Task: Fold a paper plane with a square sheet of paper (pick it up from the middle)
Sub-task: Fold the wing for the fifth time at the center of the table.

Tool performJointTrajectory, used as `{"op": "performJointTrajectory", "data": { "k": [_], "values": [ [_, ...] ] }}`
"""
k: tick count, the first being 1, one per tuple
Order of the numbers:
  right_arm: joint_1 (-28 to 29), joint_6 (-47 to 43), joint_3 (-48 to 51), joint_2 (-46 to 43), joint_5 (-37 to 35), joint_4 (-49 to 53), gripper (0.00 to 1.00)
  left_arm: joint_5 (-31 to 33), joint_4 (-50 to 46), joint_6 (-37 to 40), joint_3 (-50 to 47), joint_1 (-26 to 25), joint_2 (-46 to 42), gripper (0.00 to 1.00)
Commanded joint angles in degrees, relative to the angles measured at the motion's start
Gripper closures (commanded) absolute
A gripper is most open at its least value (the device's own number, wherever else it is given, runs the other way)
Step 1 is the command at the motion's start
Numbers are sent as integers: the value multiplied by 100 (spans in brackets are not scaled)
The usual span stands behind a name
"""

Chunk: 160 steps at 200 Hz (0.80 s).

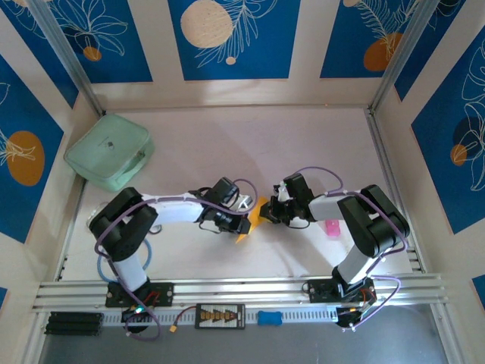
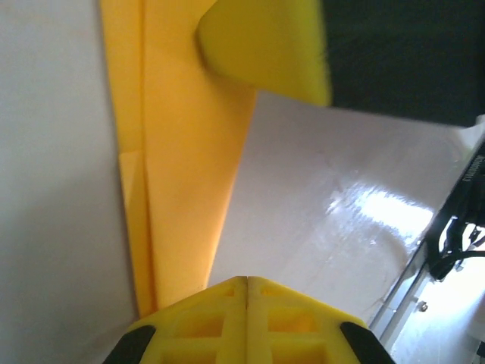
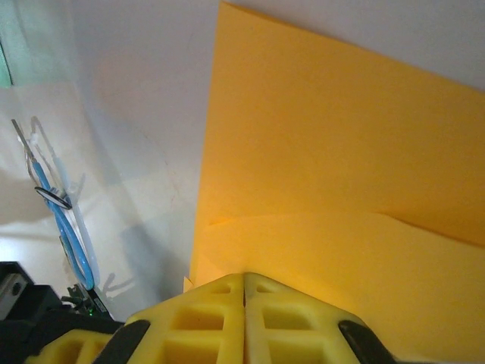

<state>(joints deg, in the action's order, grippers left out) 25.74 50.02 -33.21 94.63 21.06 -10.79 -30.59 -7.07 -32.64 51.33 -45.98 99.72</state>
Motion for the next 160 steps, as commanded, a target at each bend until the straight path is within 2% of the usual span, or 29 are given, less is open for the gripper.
{"op": "performJointTrajectory", "data": {
  "k": [1, 43, 75, 124, 160],
  "values": [
    [-38, 50, 53, 196, -207, 313, 91, -46, 20, -63, 283, 37, -94, 94],
    [-12, 87, 34, 240, -199, 323, 91, -15, 203, -146, 646, 36, 469, 91],
    [-16, 87, 23, 236, -177, 347, 91, 193, 65, -67, 489, 37, 737, 91],
    [-72, 49, -29, 204, -155, 400, 91, 514, -262, 99, 30, 36, 735, 97],
    [-219, -86, -87, 179, -190, 470, 90, 525, -319, 138, -62, 37, 742, 100]
  ]
}}
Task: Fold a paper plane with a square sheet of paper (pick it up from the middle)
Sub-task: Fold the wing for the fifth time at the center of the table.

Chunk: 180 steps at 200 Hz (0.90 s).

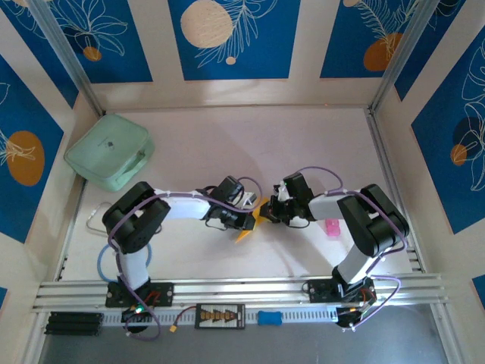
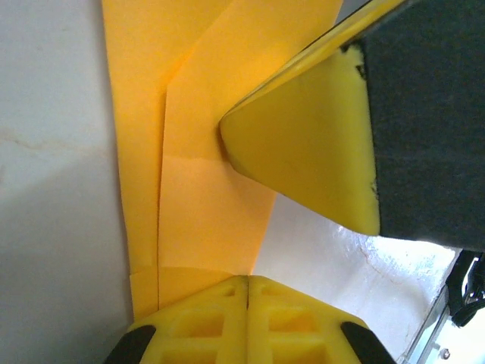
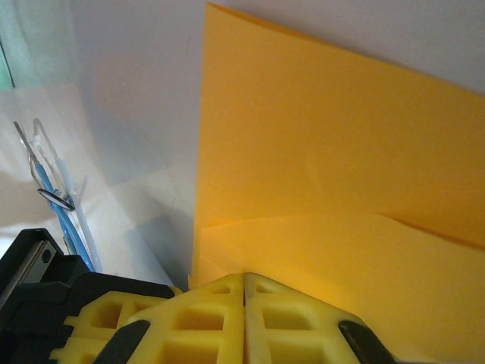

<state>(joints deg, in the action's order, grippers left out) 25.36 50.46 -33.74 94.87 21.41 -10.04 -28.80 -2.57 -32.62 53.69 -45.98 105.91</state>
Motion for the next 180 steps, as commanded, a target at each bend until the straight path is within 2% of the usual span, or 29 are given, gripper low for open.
{"op": "performJointTrajectory", "data": {
  "k": [1, 57, 123, 180],
  "values": [
    [-186, -140, -27, 155, -225, 388, 90, 347, -766, 134, -298, 32, 123, 100],
    [-883, -250, 92, 132, 119, -108, 89, 239, -710, 167, -326, 37, 185, 100],
    [-1309, -510, -447, 54, -634, 1128, 89, 210, -692, 175, -331, 40, 167, 100],
    [-1270, -525, -328, -1061, -549, 1152, 85, 155, -594, 108, -351, 39, 130, 100]
  ]
}}
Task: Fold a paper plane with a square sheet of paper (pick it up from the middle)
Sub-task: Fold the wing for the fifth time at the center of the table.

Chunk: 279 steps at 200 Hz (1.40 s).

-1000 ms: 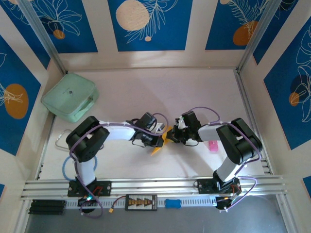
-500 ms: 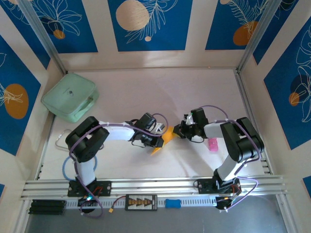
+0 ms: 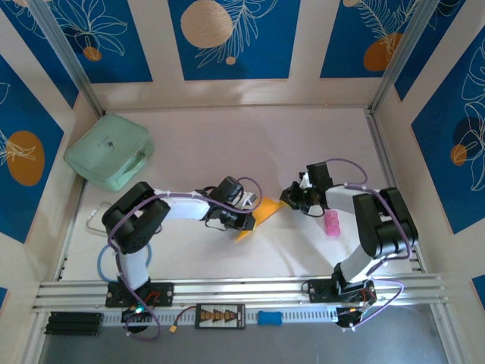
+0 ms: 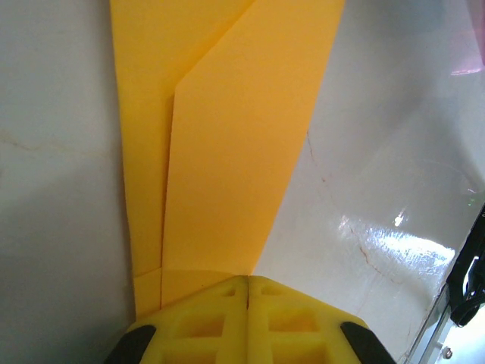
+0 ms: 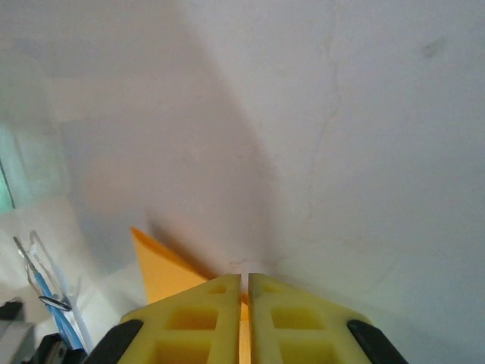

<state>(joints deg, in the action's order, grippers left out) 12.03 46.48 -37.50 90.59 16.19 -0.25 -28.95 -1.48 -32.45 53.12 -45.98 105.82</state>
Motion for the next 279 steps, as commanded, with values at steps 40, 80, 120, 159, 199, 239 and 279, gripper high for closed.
{"op": "performJointTrajectory", "data": {
  "k": [40, 80, 120, 159, 199, 239, 279],
  "values": [
    [514, 92, 338, -776, 508, -291, 84, 123, -648, 41, -285, 37, 141, 100],
    [1024, 256, 327, -257, 507, -533, 90, 67, -611, -12, -259, 36, 132, 100],
    [811, 69, 190, 241, -47, 188, 96, -163, -632, -73, -145, 37, -83, 100],
    [724, -52, 234, 414, 63, 180, 97, -319, -657, -144, 244, 42, -404, 97],
    [741, -38, 225, 433, 115, 138, 97, -590, -418, -309, 743, 22, -1, 95],
    [741, -7, 267, 455, 135, 99, 96, -623, -448, -269, 1054, -18, 498, 94],
    [723, 1, 308, 516, 122, 85, 97, -210, -681, -242, 846, -33, 727, 94]
  ]
}}
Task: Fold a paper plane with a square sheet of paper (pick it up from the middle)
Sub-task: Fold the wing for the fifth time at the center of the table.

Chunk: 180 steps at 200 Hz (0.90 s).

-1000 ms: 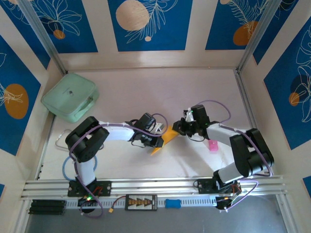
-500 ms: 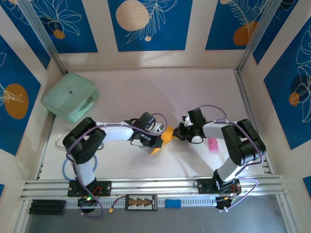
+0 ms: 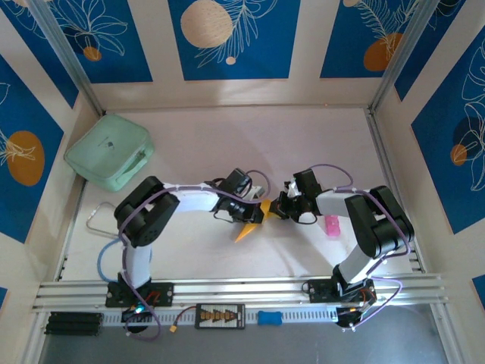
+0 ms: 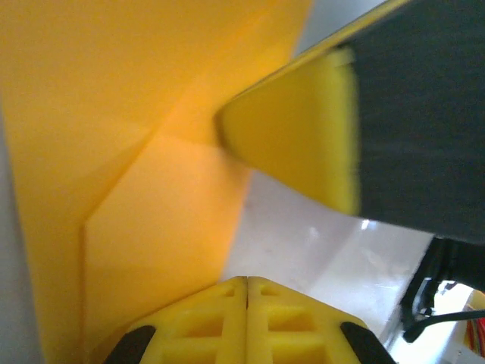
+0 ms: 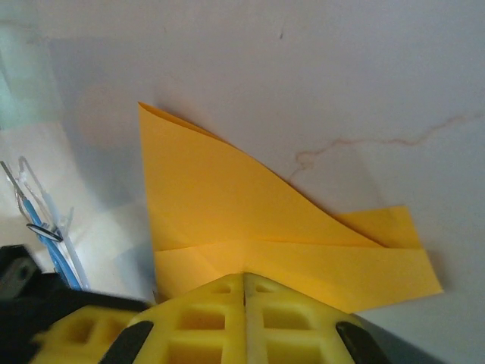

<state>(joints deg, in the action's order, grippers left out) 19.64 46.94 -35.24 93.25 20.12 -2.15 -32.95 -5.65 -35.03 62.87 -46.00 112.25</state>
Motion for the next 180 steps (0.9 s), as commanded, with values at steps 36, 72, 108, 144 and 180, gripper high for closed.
{"op": "performJointTrajectory", "data": {
  "k": [36, 72, 108, 144, 180],
  "values": [
    [-66, -61, 101, 259, -263, 259, 97, 227, -332, 74, -417, -32, -95, 94],
    [-104, -80, 95, 272, -245, 258, 97, 200, -444, 213, -432, -32, -728, 90],
    [-134, -88, 98, 267, -228, 254, 97, 326, -659, 358, -751, -6, -1078, 88],
    [-130, -95, 97, 233, -201, 277, 97, 180, -367, 307, -1315, -8, -1165, 88],
    [-150, -122, 92, 193, -202, 332, 97, 559, -806, 465, -1364, -6, -1191, 89]
  ]
}}
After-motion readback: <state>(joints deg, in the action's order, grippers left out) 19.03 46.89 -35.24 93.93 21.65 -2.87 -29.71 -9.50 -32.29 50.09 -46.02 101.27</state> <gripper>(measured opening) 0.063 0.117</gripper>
